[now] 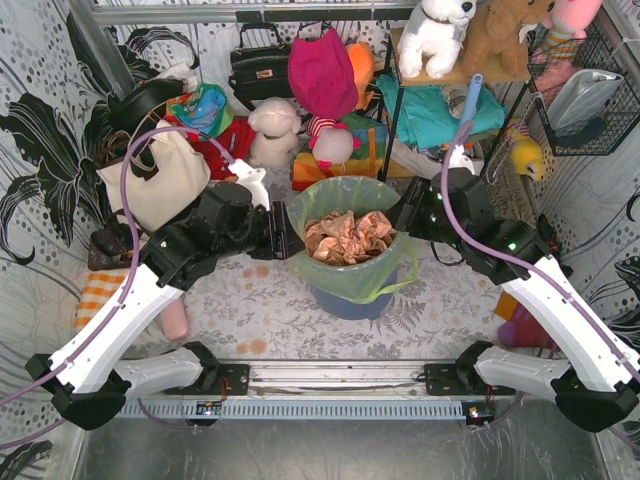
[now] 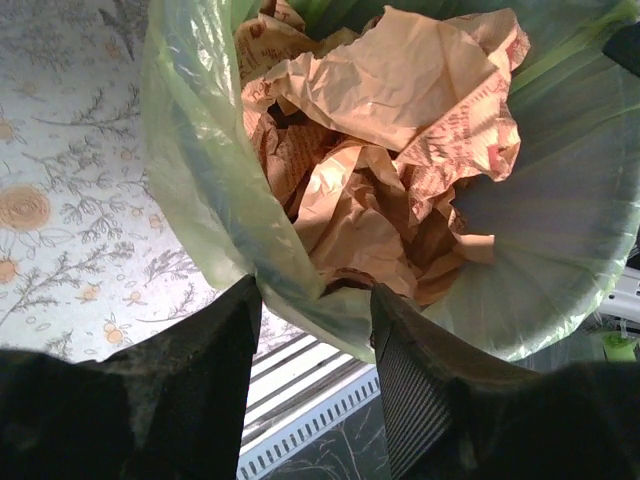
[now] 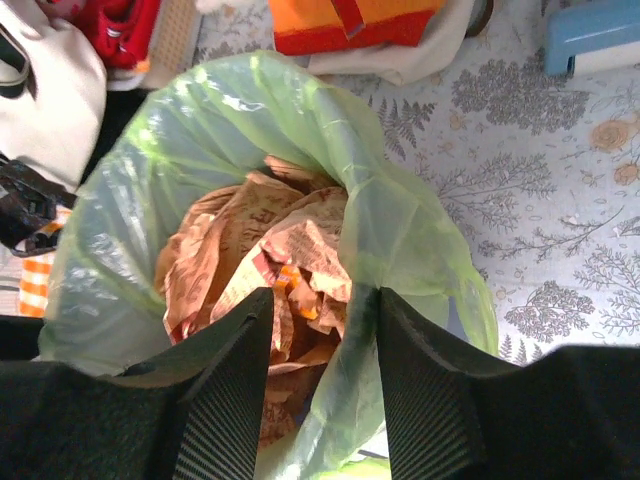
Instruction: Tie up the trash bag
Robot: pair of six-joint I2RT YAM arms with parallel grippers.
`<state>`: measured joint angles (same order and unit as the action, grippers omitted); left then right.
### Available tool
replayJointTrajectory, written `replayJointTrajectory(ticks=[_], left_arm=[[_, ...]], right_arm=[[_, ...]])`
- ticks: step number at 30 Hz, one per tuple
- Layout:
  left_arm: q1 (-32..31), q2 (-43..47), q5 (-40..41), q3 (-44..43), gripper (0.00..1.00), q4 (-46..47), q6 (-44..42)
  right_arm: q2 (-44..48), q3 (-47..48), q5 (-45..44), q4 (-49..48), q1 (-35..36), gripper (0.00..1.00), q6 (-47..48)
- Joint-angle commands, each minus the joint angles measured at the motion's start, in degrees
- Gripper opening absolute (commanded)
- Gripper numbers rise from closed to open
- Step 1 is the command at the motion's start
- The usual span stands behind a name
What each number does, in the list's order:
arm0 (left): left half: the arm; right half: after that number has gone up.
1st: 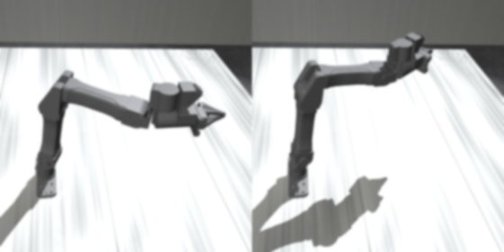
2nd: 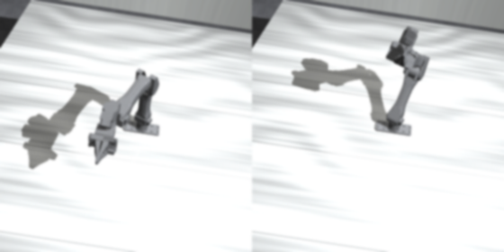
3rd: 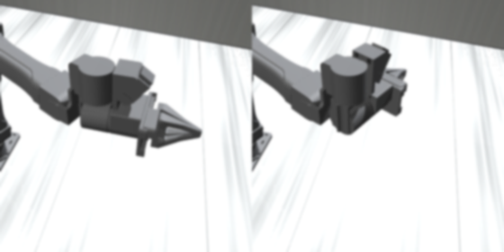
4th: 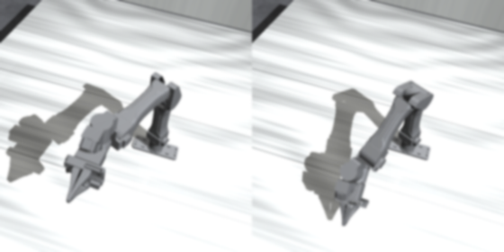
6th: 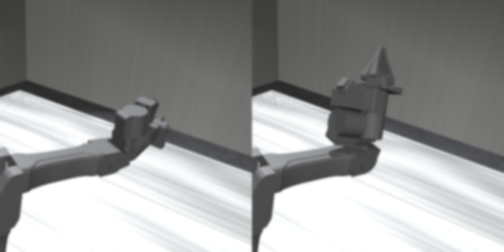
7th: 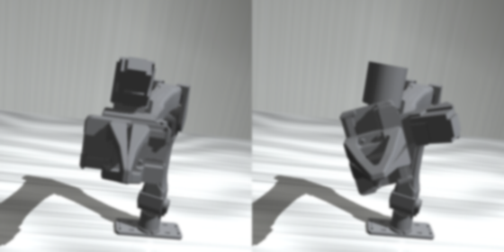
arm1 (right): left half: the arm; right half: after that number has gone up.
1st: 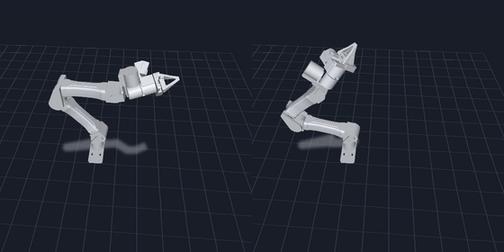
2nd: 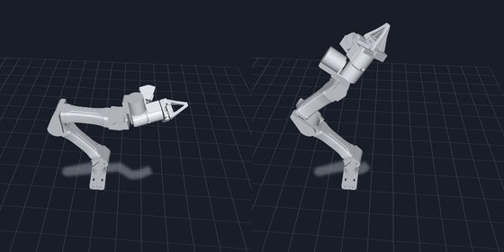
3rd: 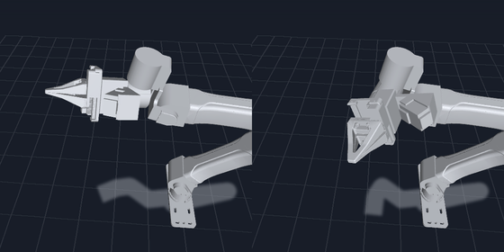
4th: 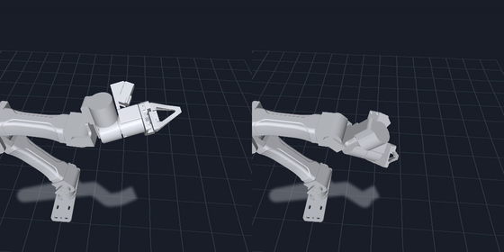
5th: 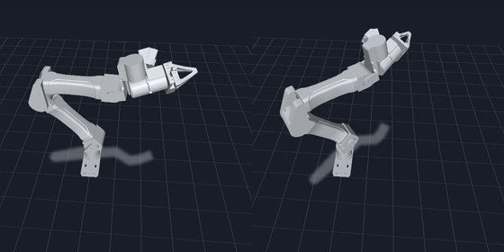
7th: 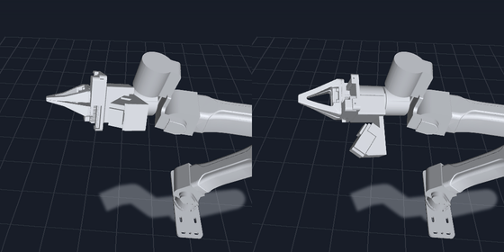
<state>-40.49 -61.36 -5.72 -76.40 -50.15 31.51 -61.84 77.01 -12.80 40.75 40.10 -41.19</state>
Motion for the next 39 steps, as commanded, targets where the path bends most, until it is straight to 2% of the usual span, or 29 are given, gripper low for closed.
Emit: replayJointTrajectory(ticks=[1, 12, 19, 22, 25, 30, 39], left_arm=[[0.31, -0.71, 1.77, -4.71, 0.56, 3.91, -4.2], [1.94, -0.58, -2.88, -0.61, 0.57, 5.54, -5.5], [4.48, -3.97, 1.05, -7.49, 0.59, 3.95, -10.87], [6.44, -7.11, -0.89, -10.01, 0.59, 5.17, -13.26], [8.51, -10.57, -6.1, -12.26, 0.59, 6.02, -15.54], [13.13, -15.75, -19.52, -14.58, 0.61, 5.27, -19.41], [14.02, -22.58, -24.14, -19.38, 0.57, -0.22, -24.43]], right_arm=[[2.08, 3.69, -2.66, 3.18, 0.77, 0.45, -2.79], [5.31, 2.49, -1.07, 10.21, 0.77, 0.43, -7.56], [6.59, 8.65, -4.24, 22.96, 0.77, 0.43, -10.21], [6.47, 9.42, -2.65, 26.04, 0.77, 0.43, -12.02], [5.45, 9.37, -0.29, 27.93, 0.77, 0.43, -13.27], [5.93, 6.17, 1.21, 25.56, 0.77, 0.43, -14.18], [6.56, -2.39, 5.8, 18.77, 0.77, 0.43, -13.76]])
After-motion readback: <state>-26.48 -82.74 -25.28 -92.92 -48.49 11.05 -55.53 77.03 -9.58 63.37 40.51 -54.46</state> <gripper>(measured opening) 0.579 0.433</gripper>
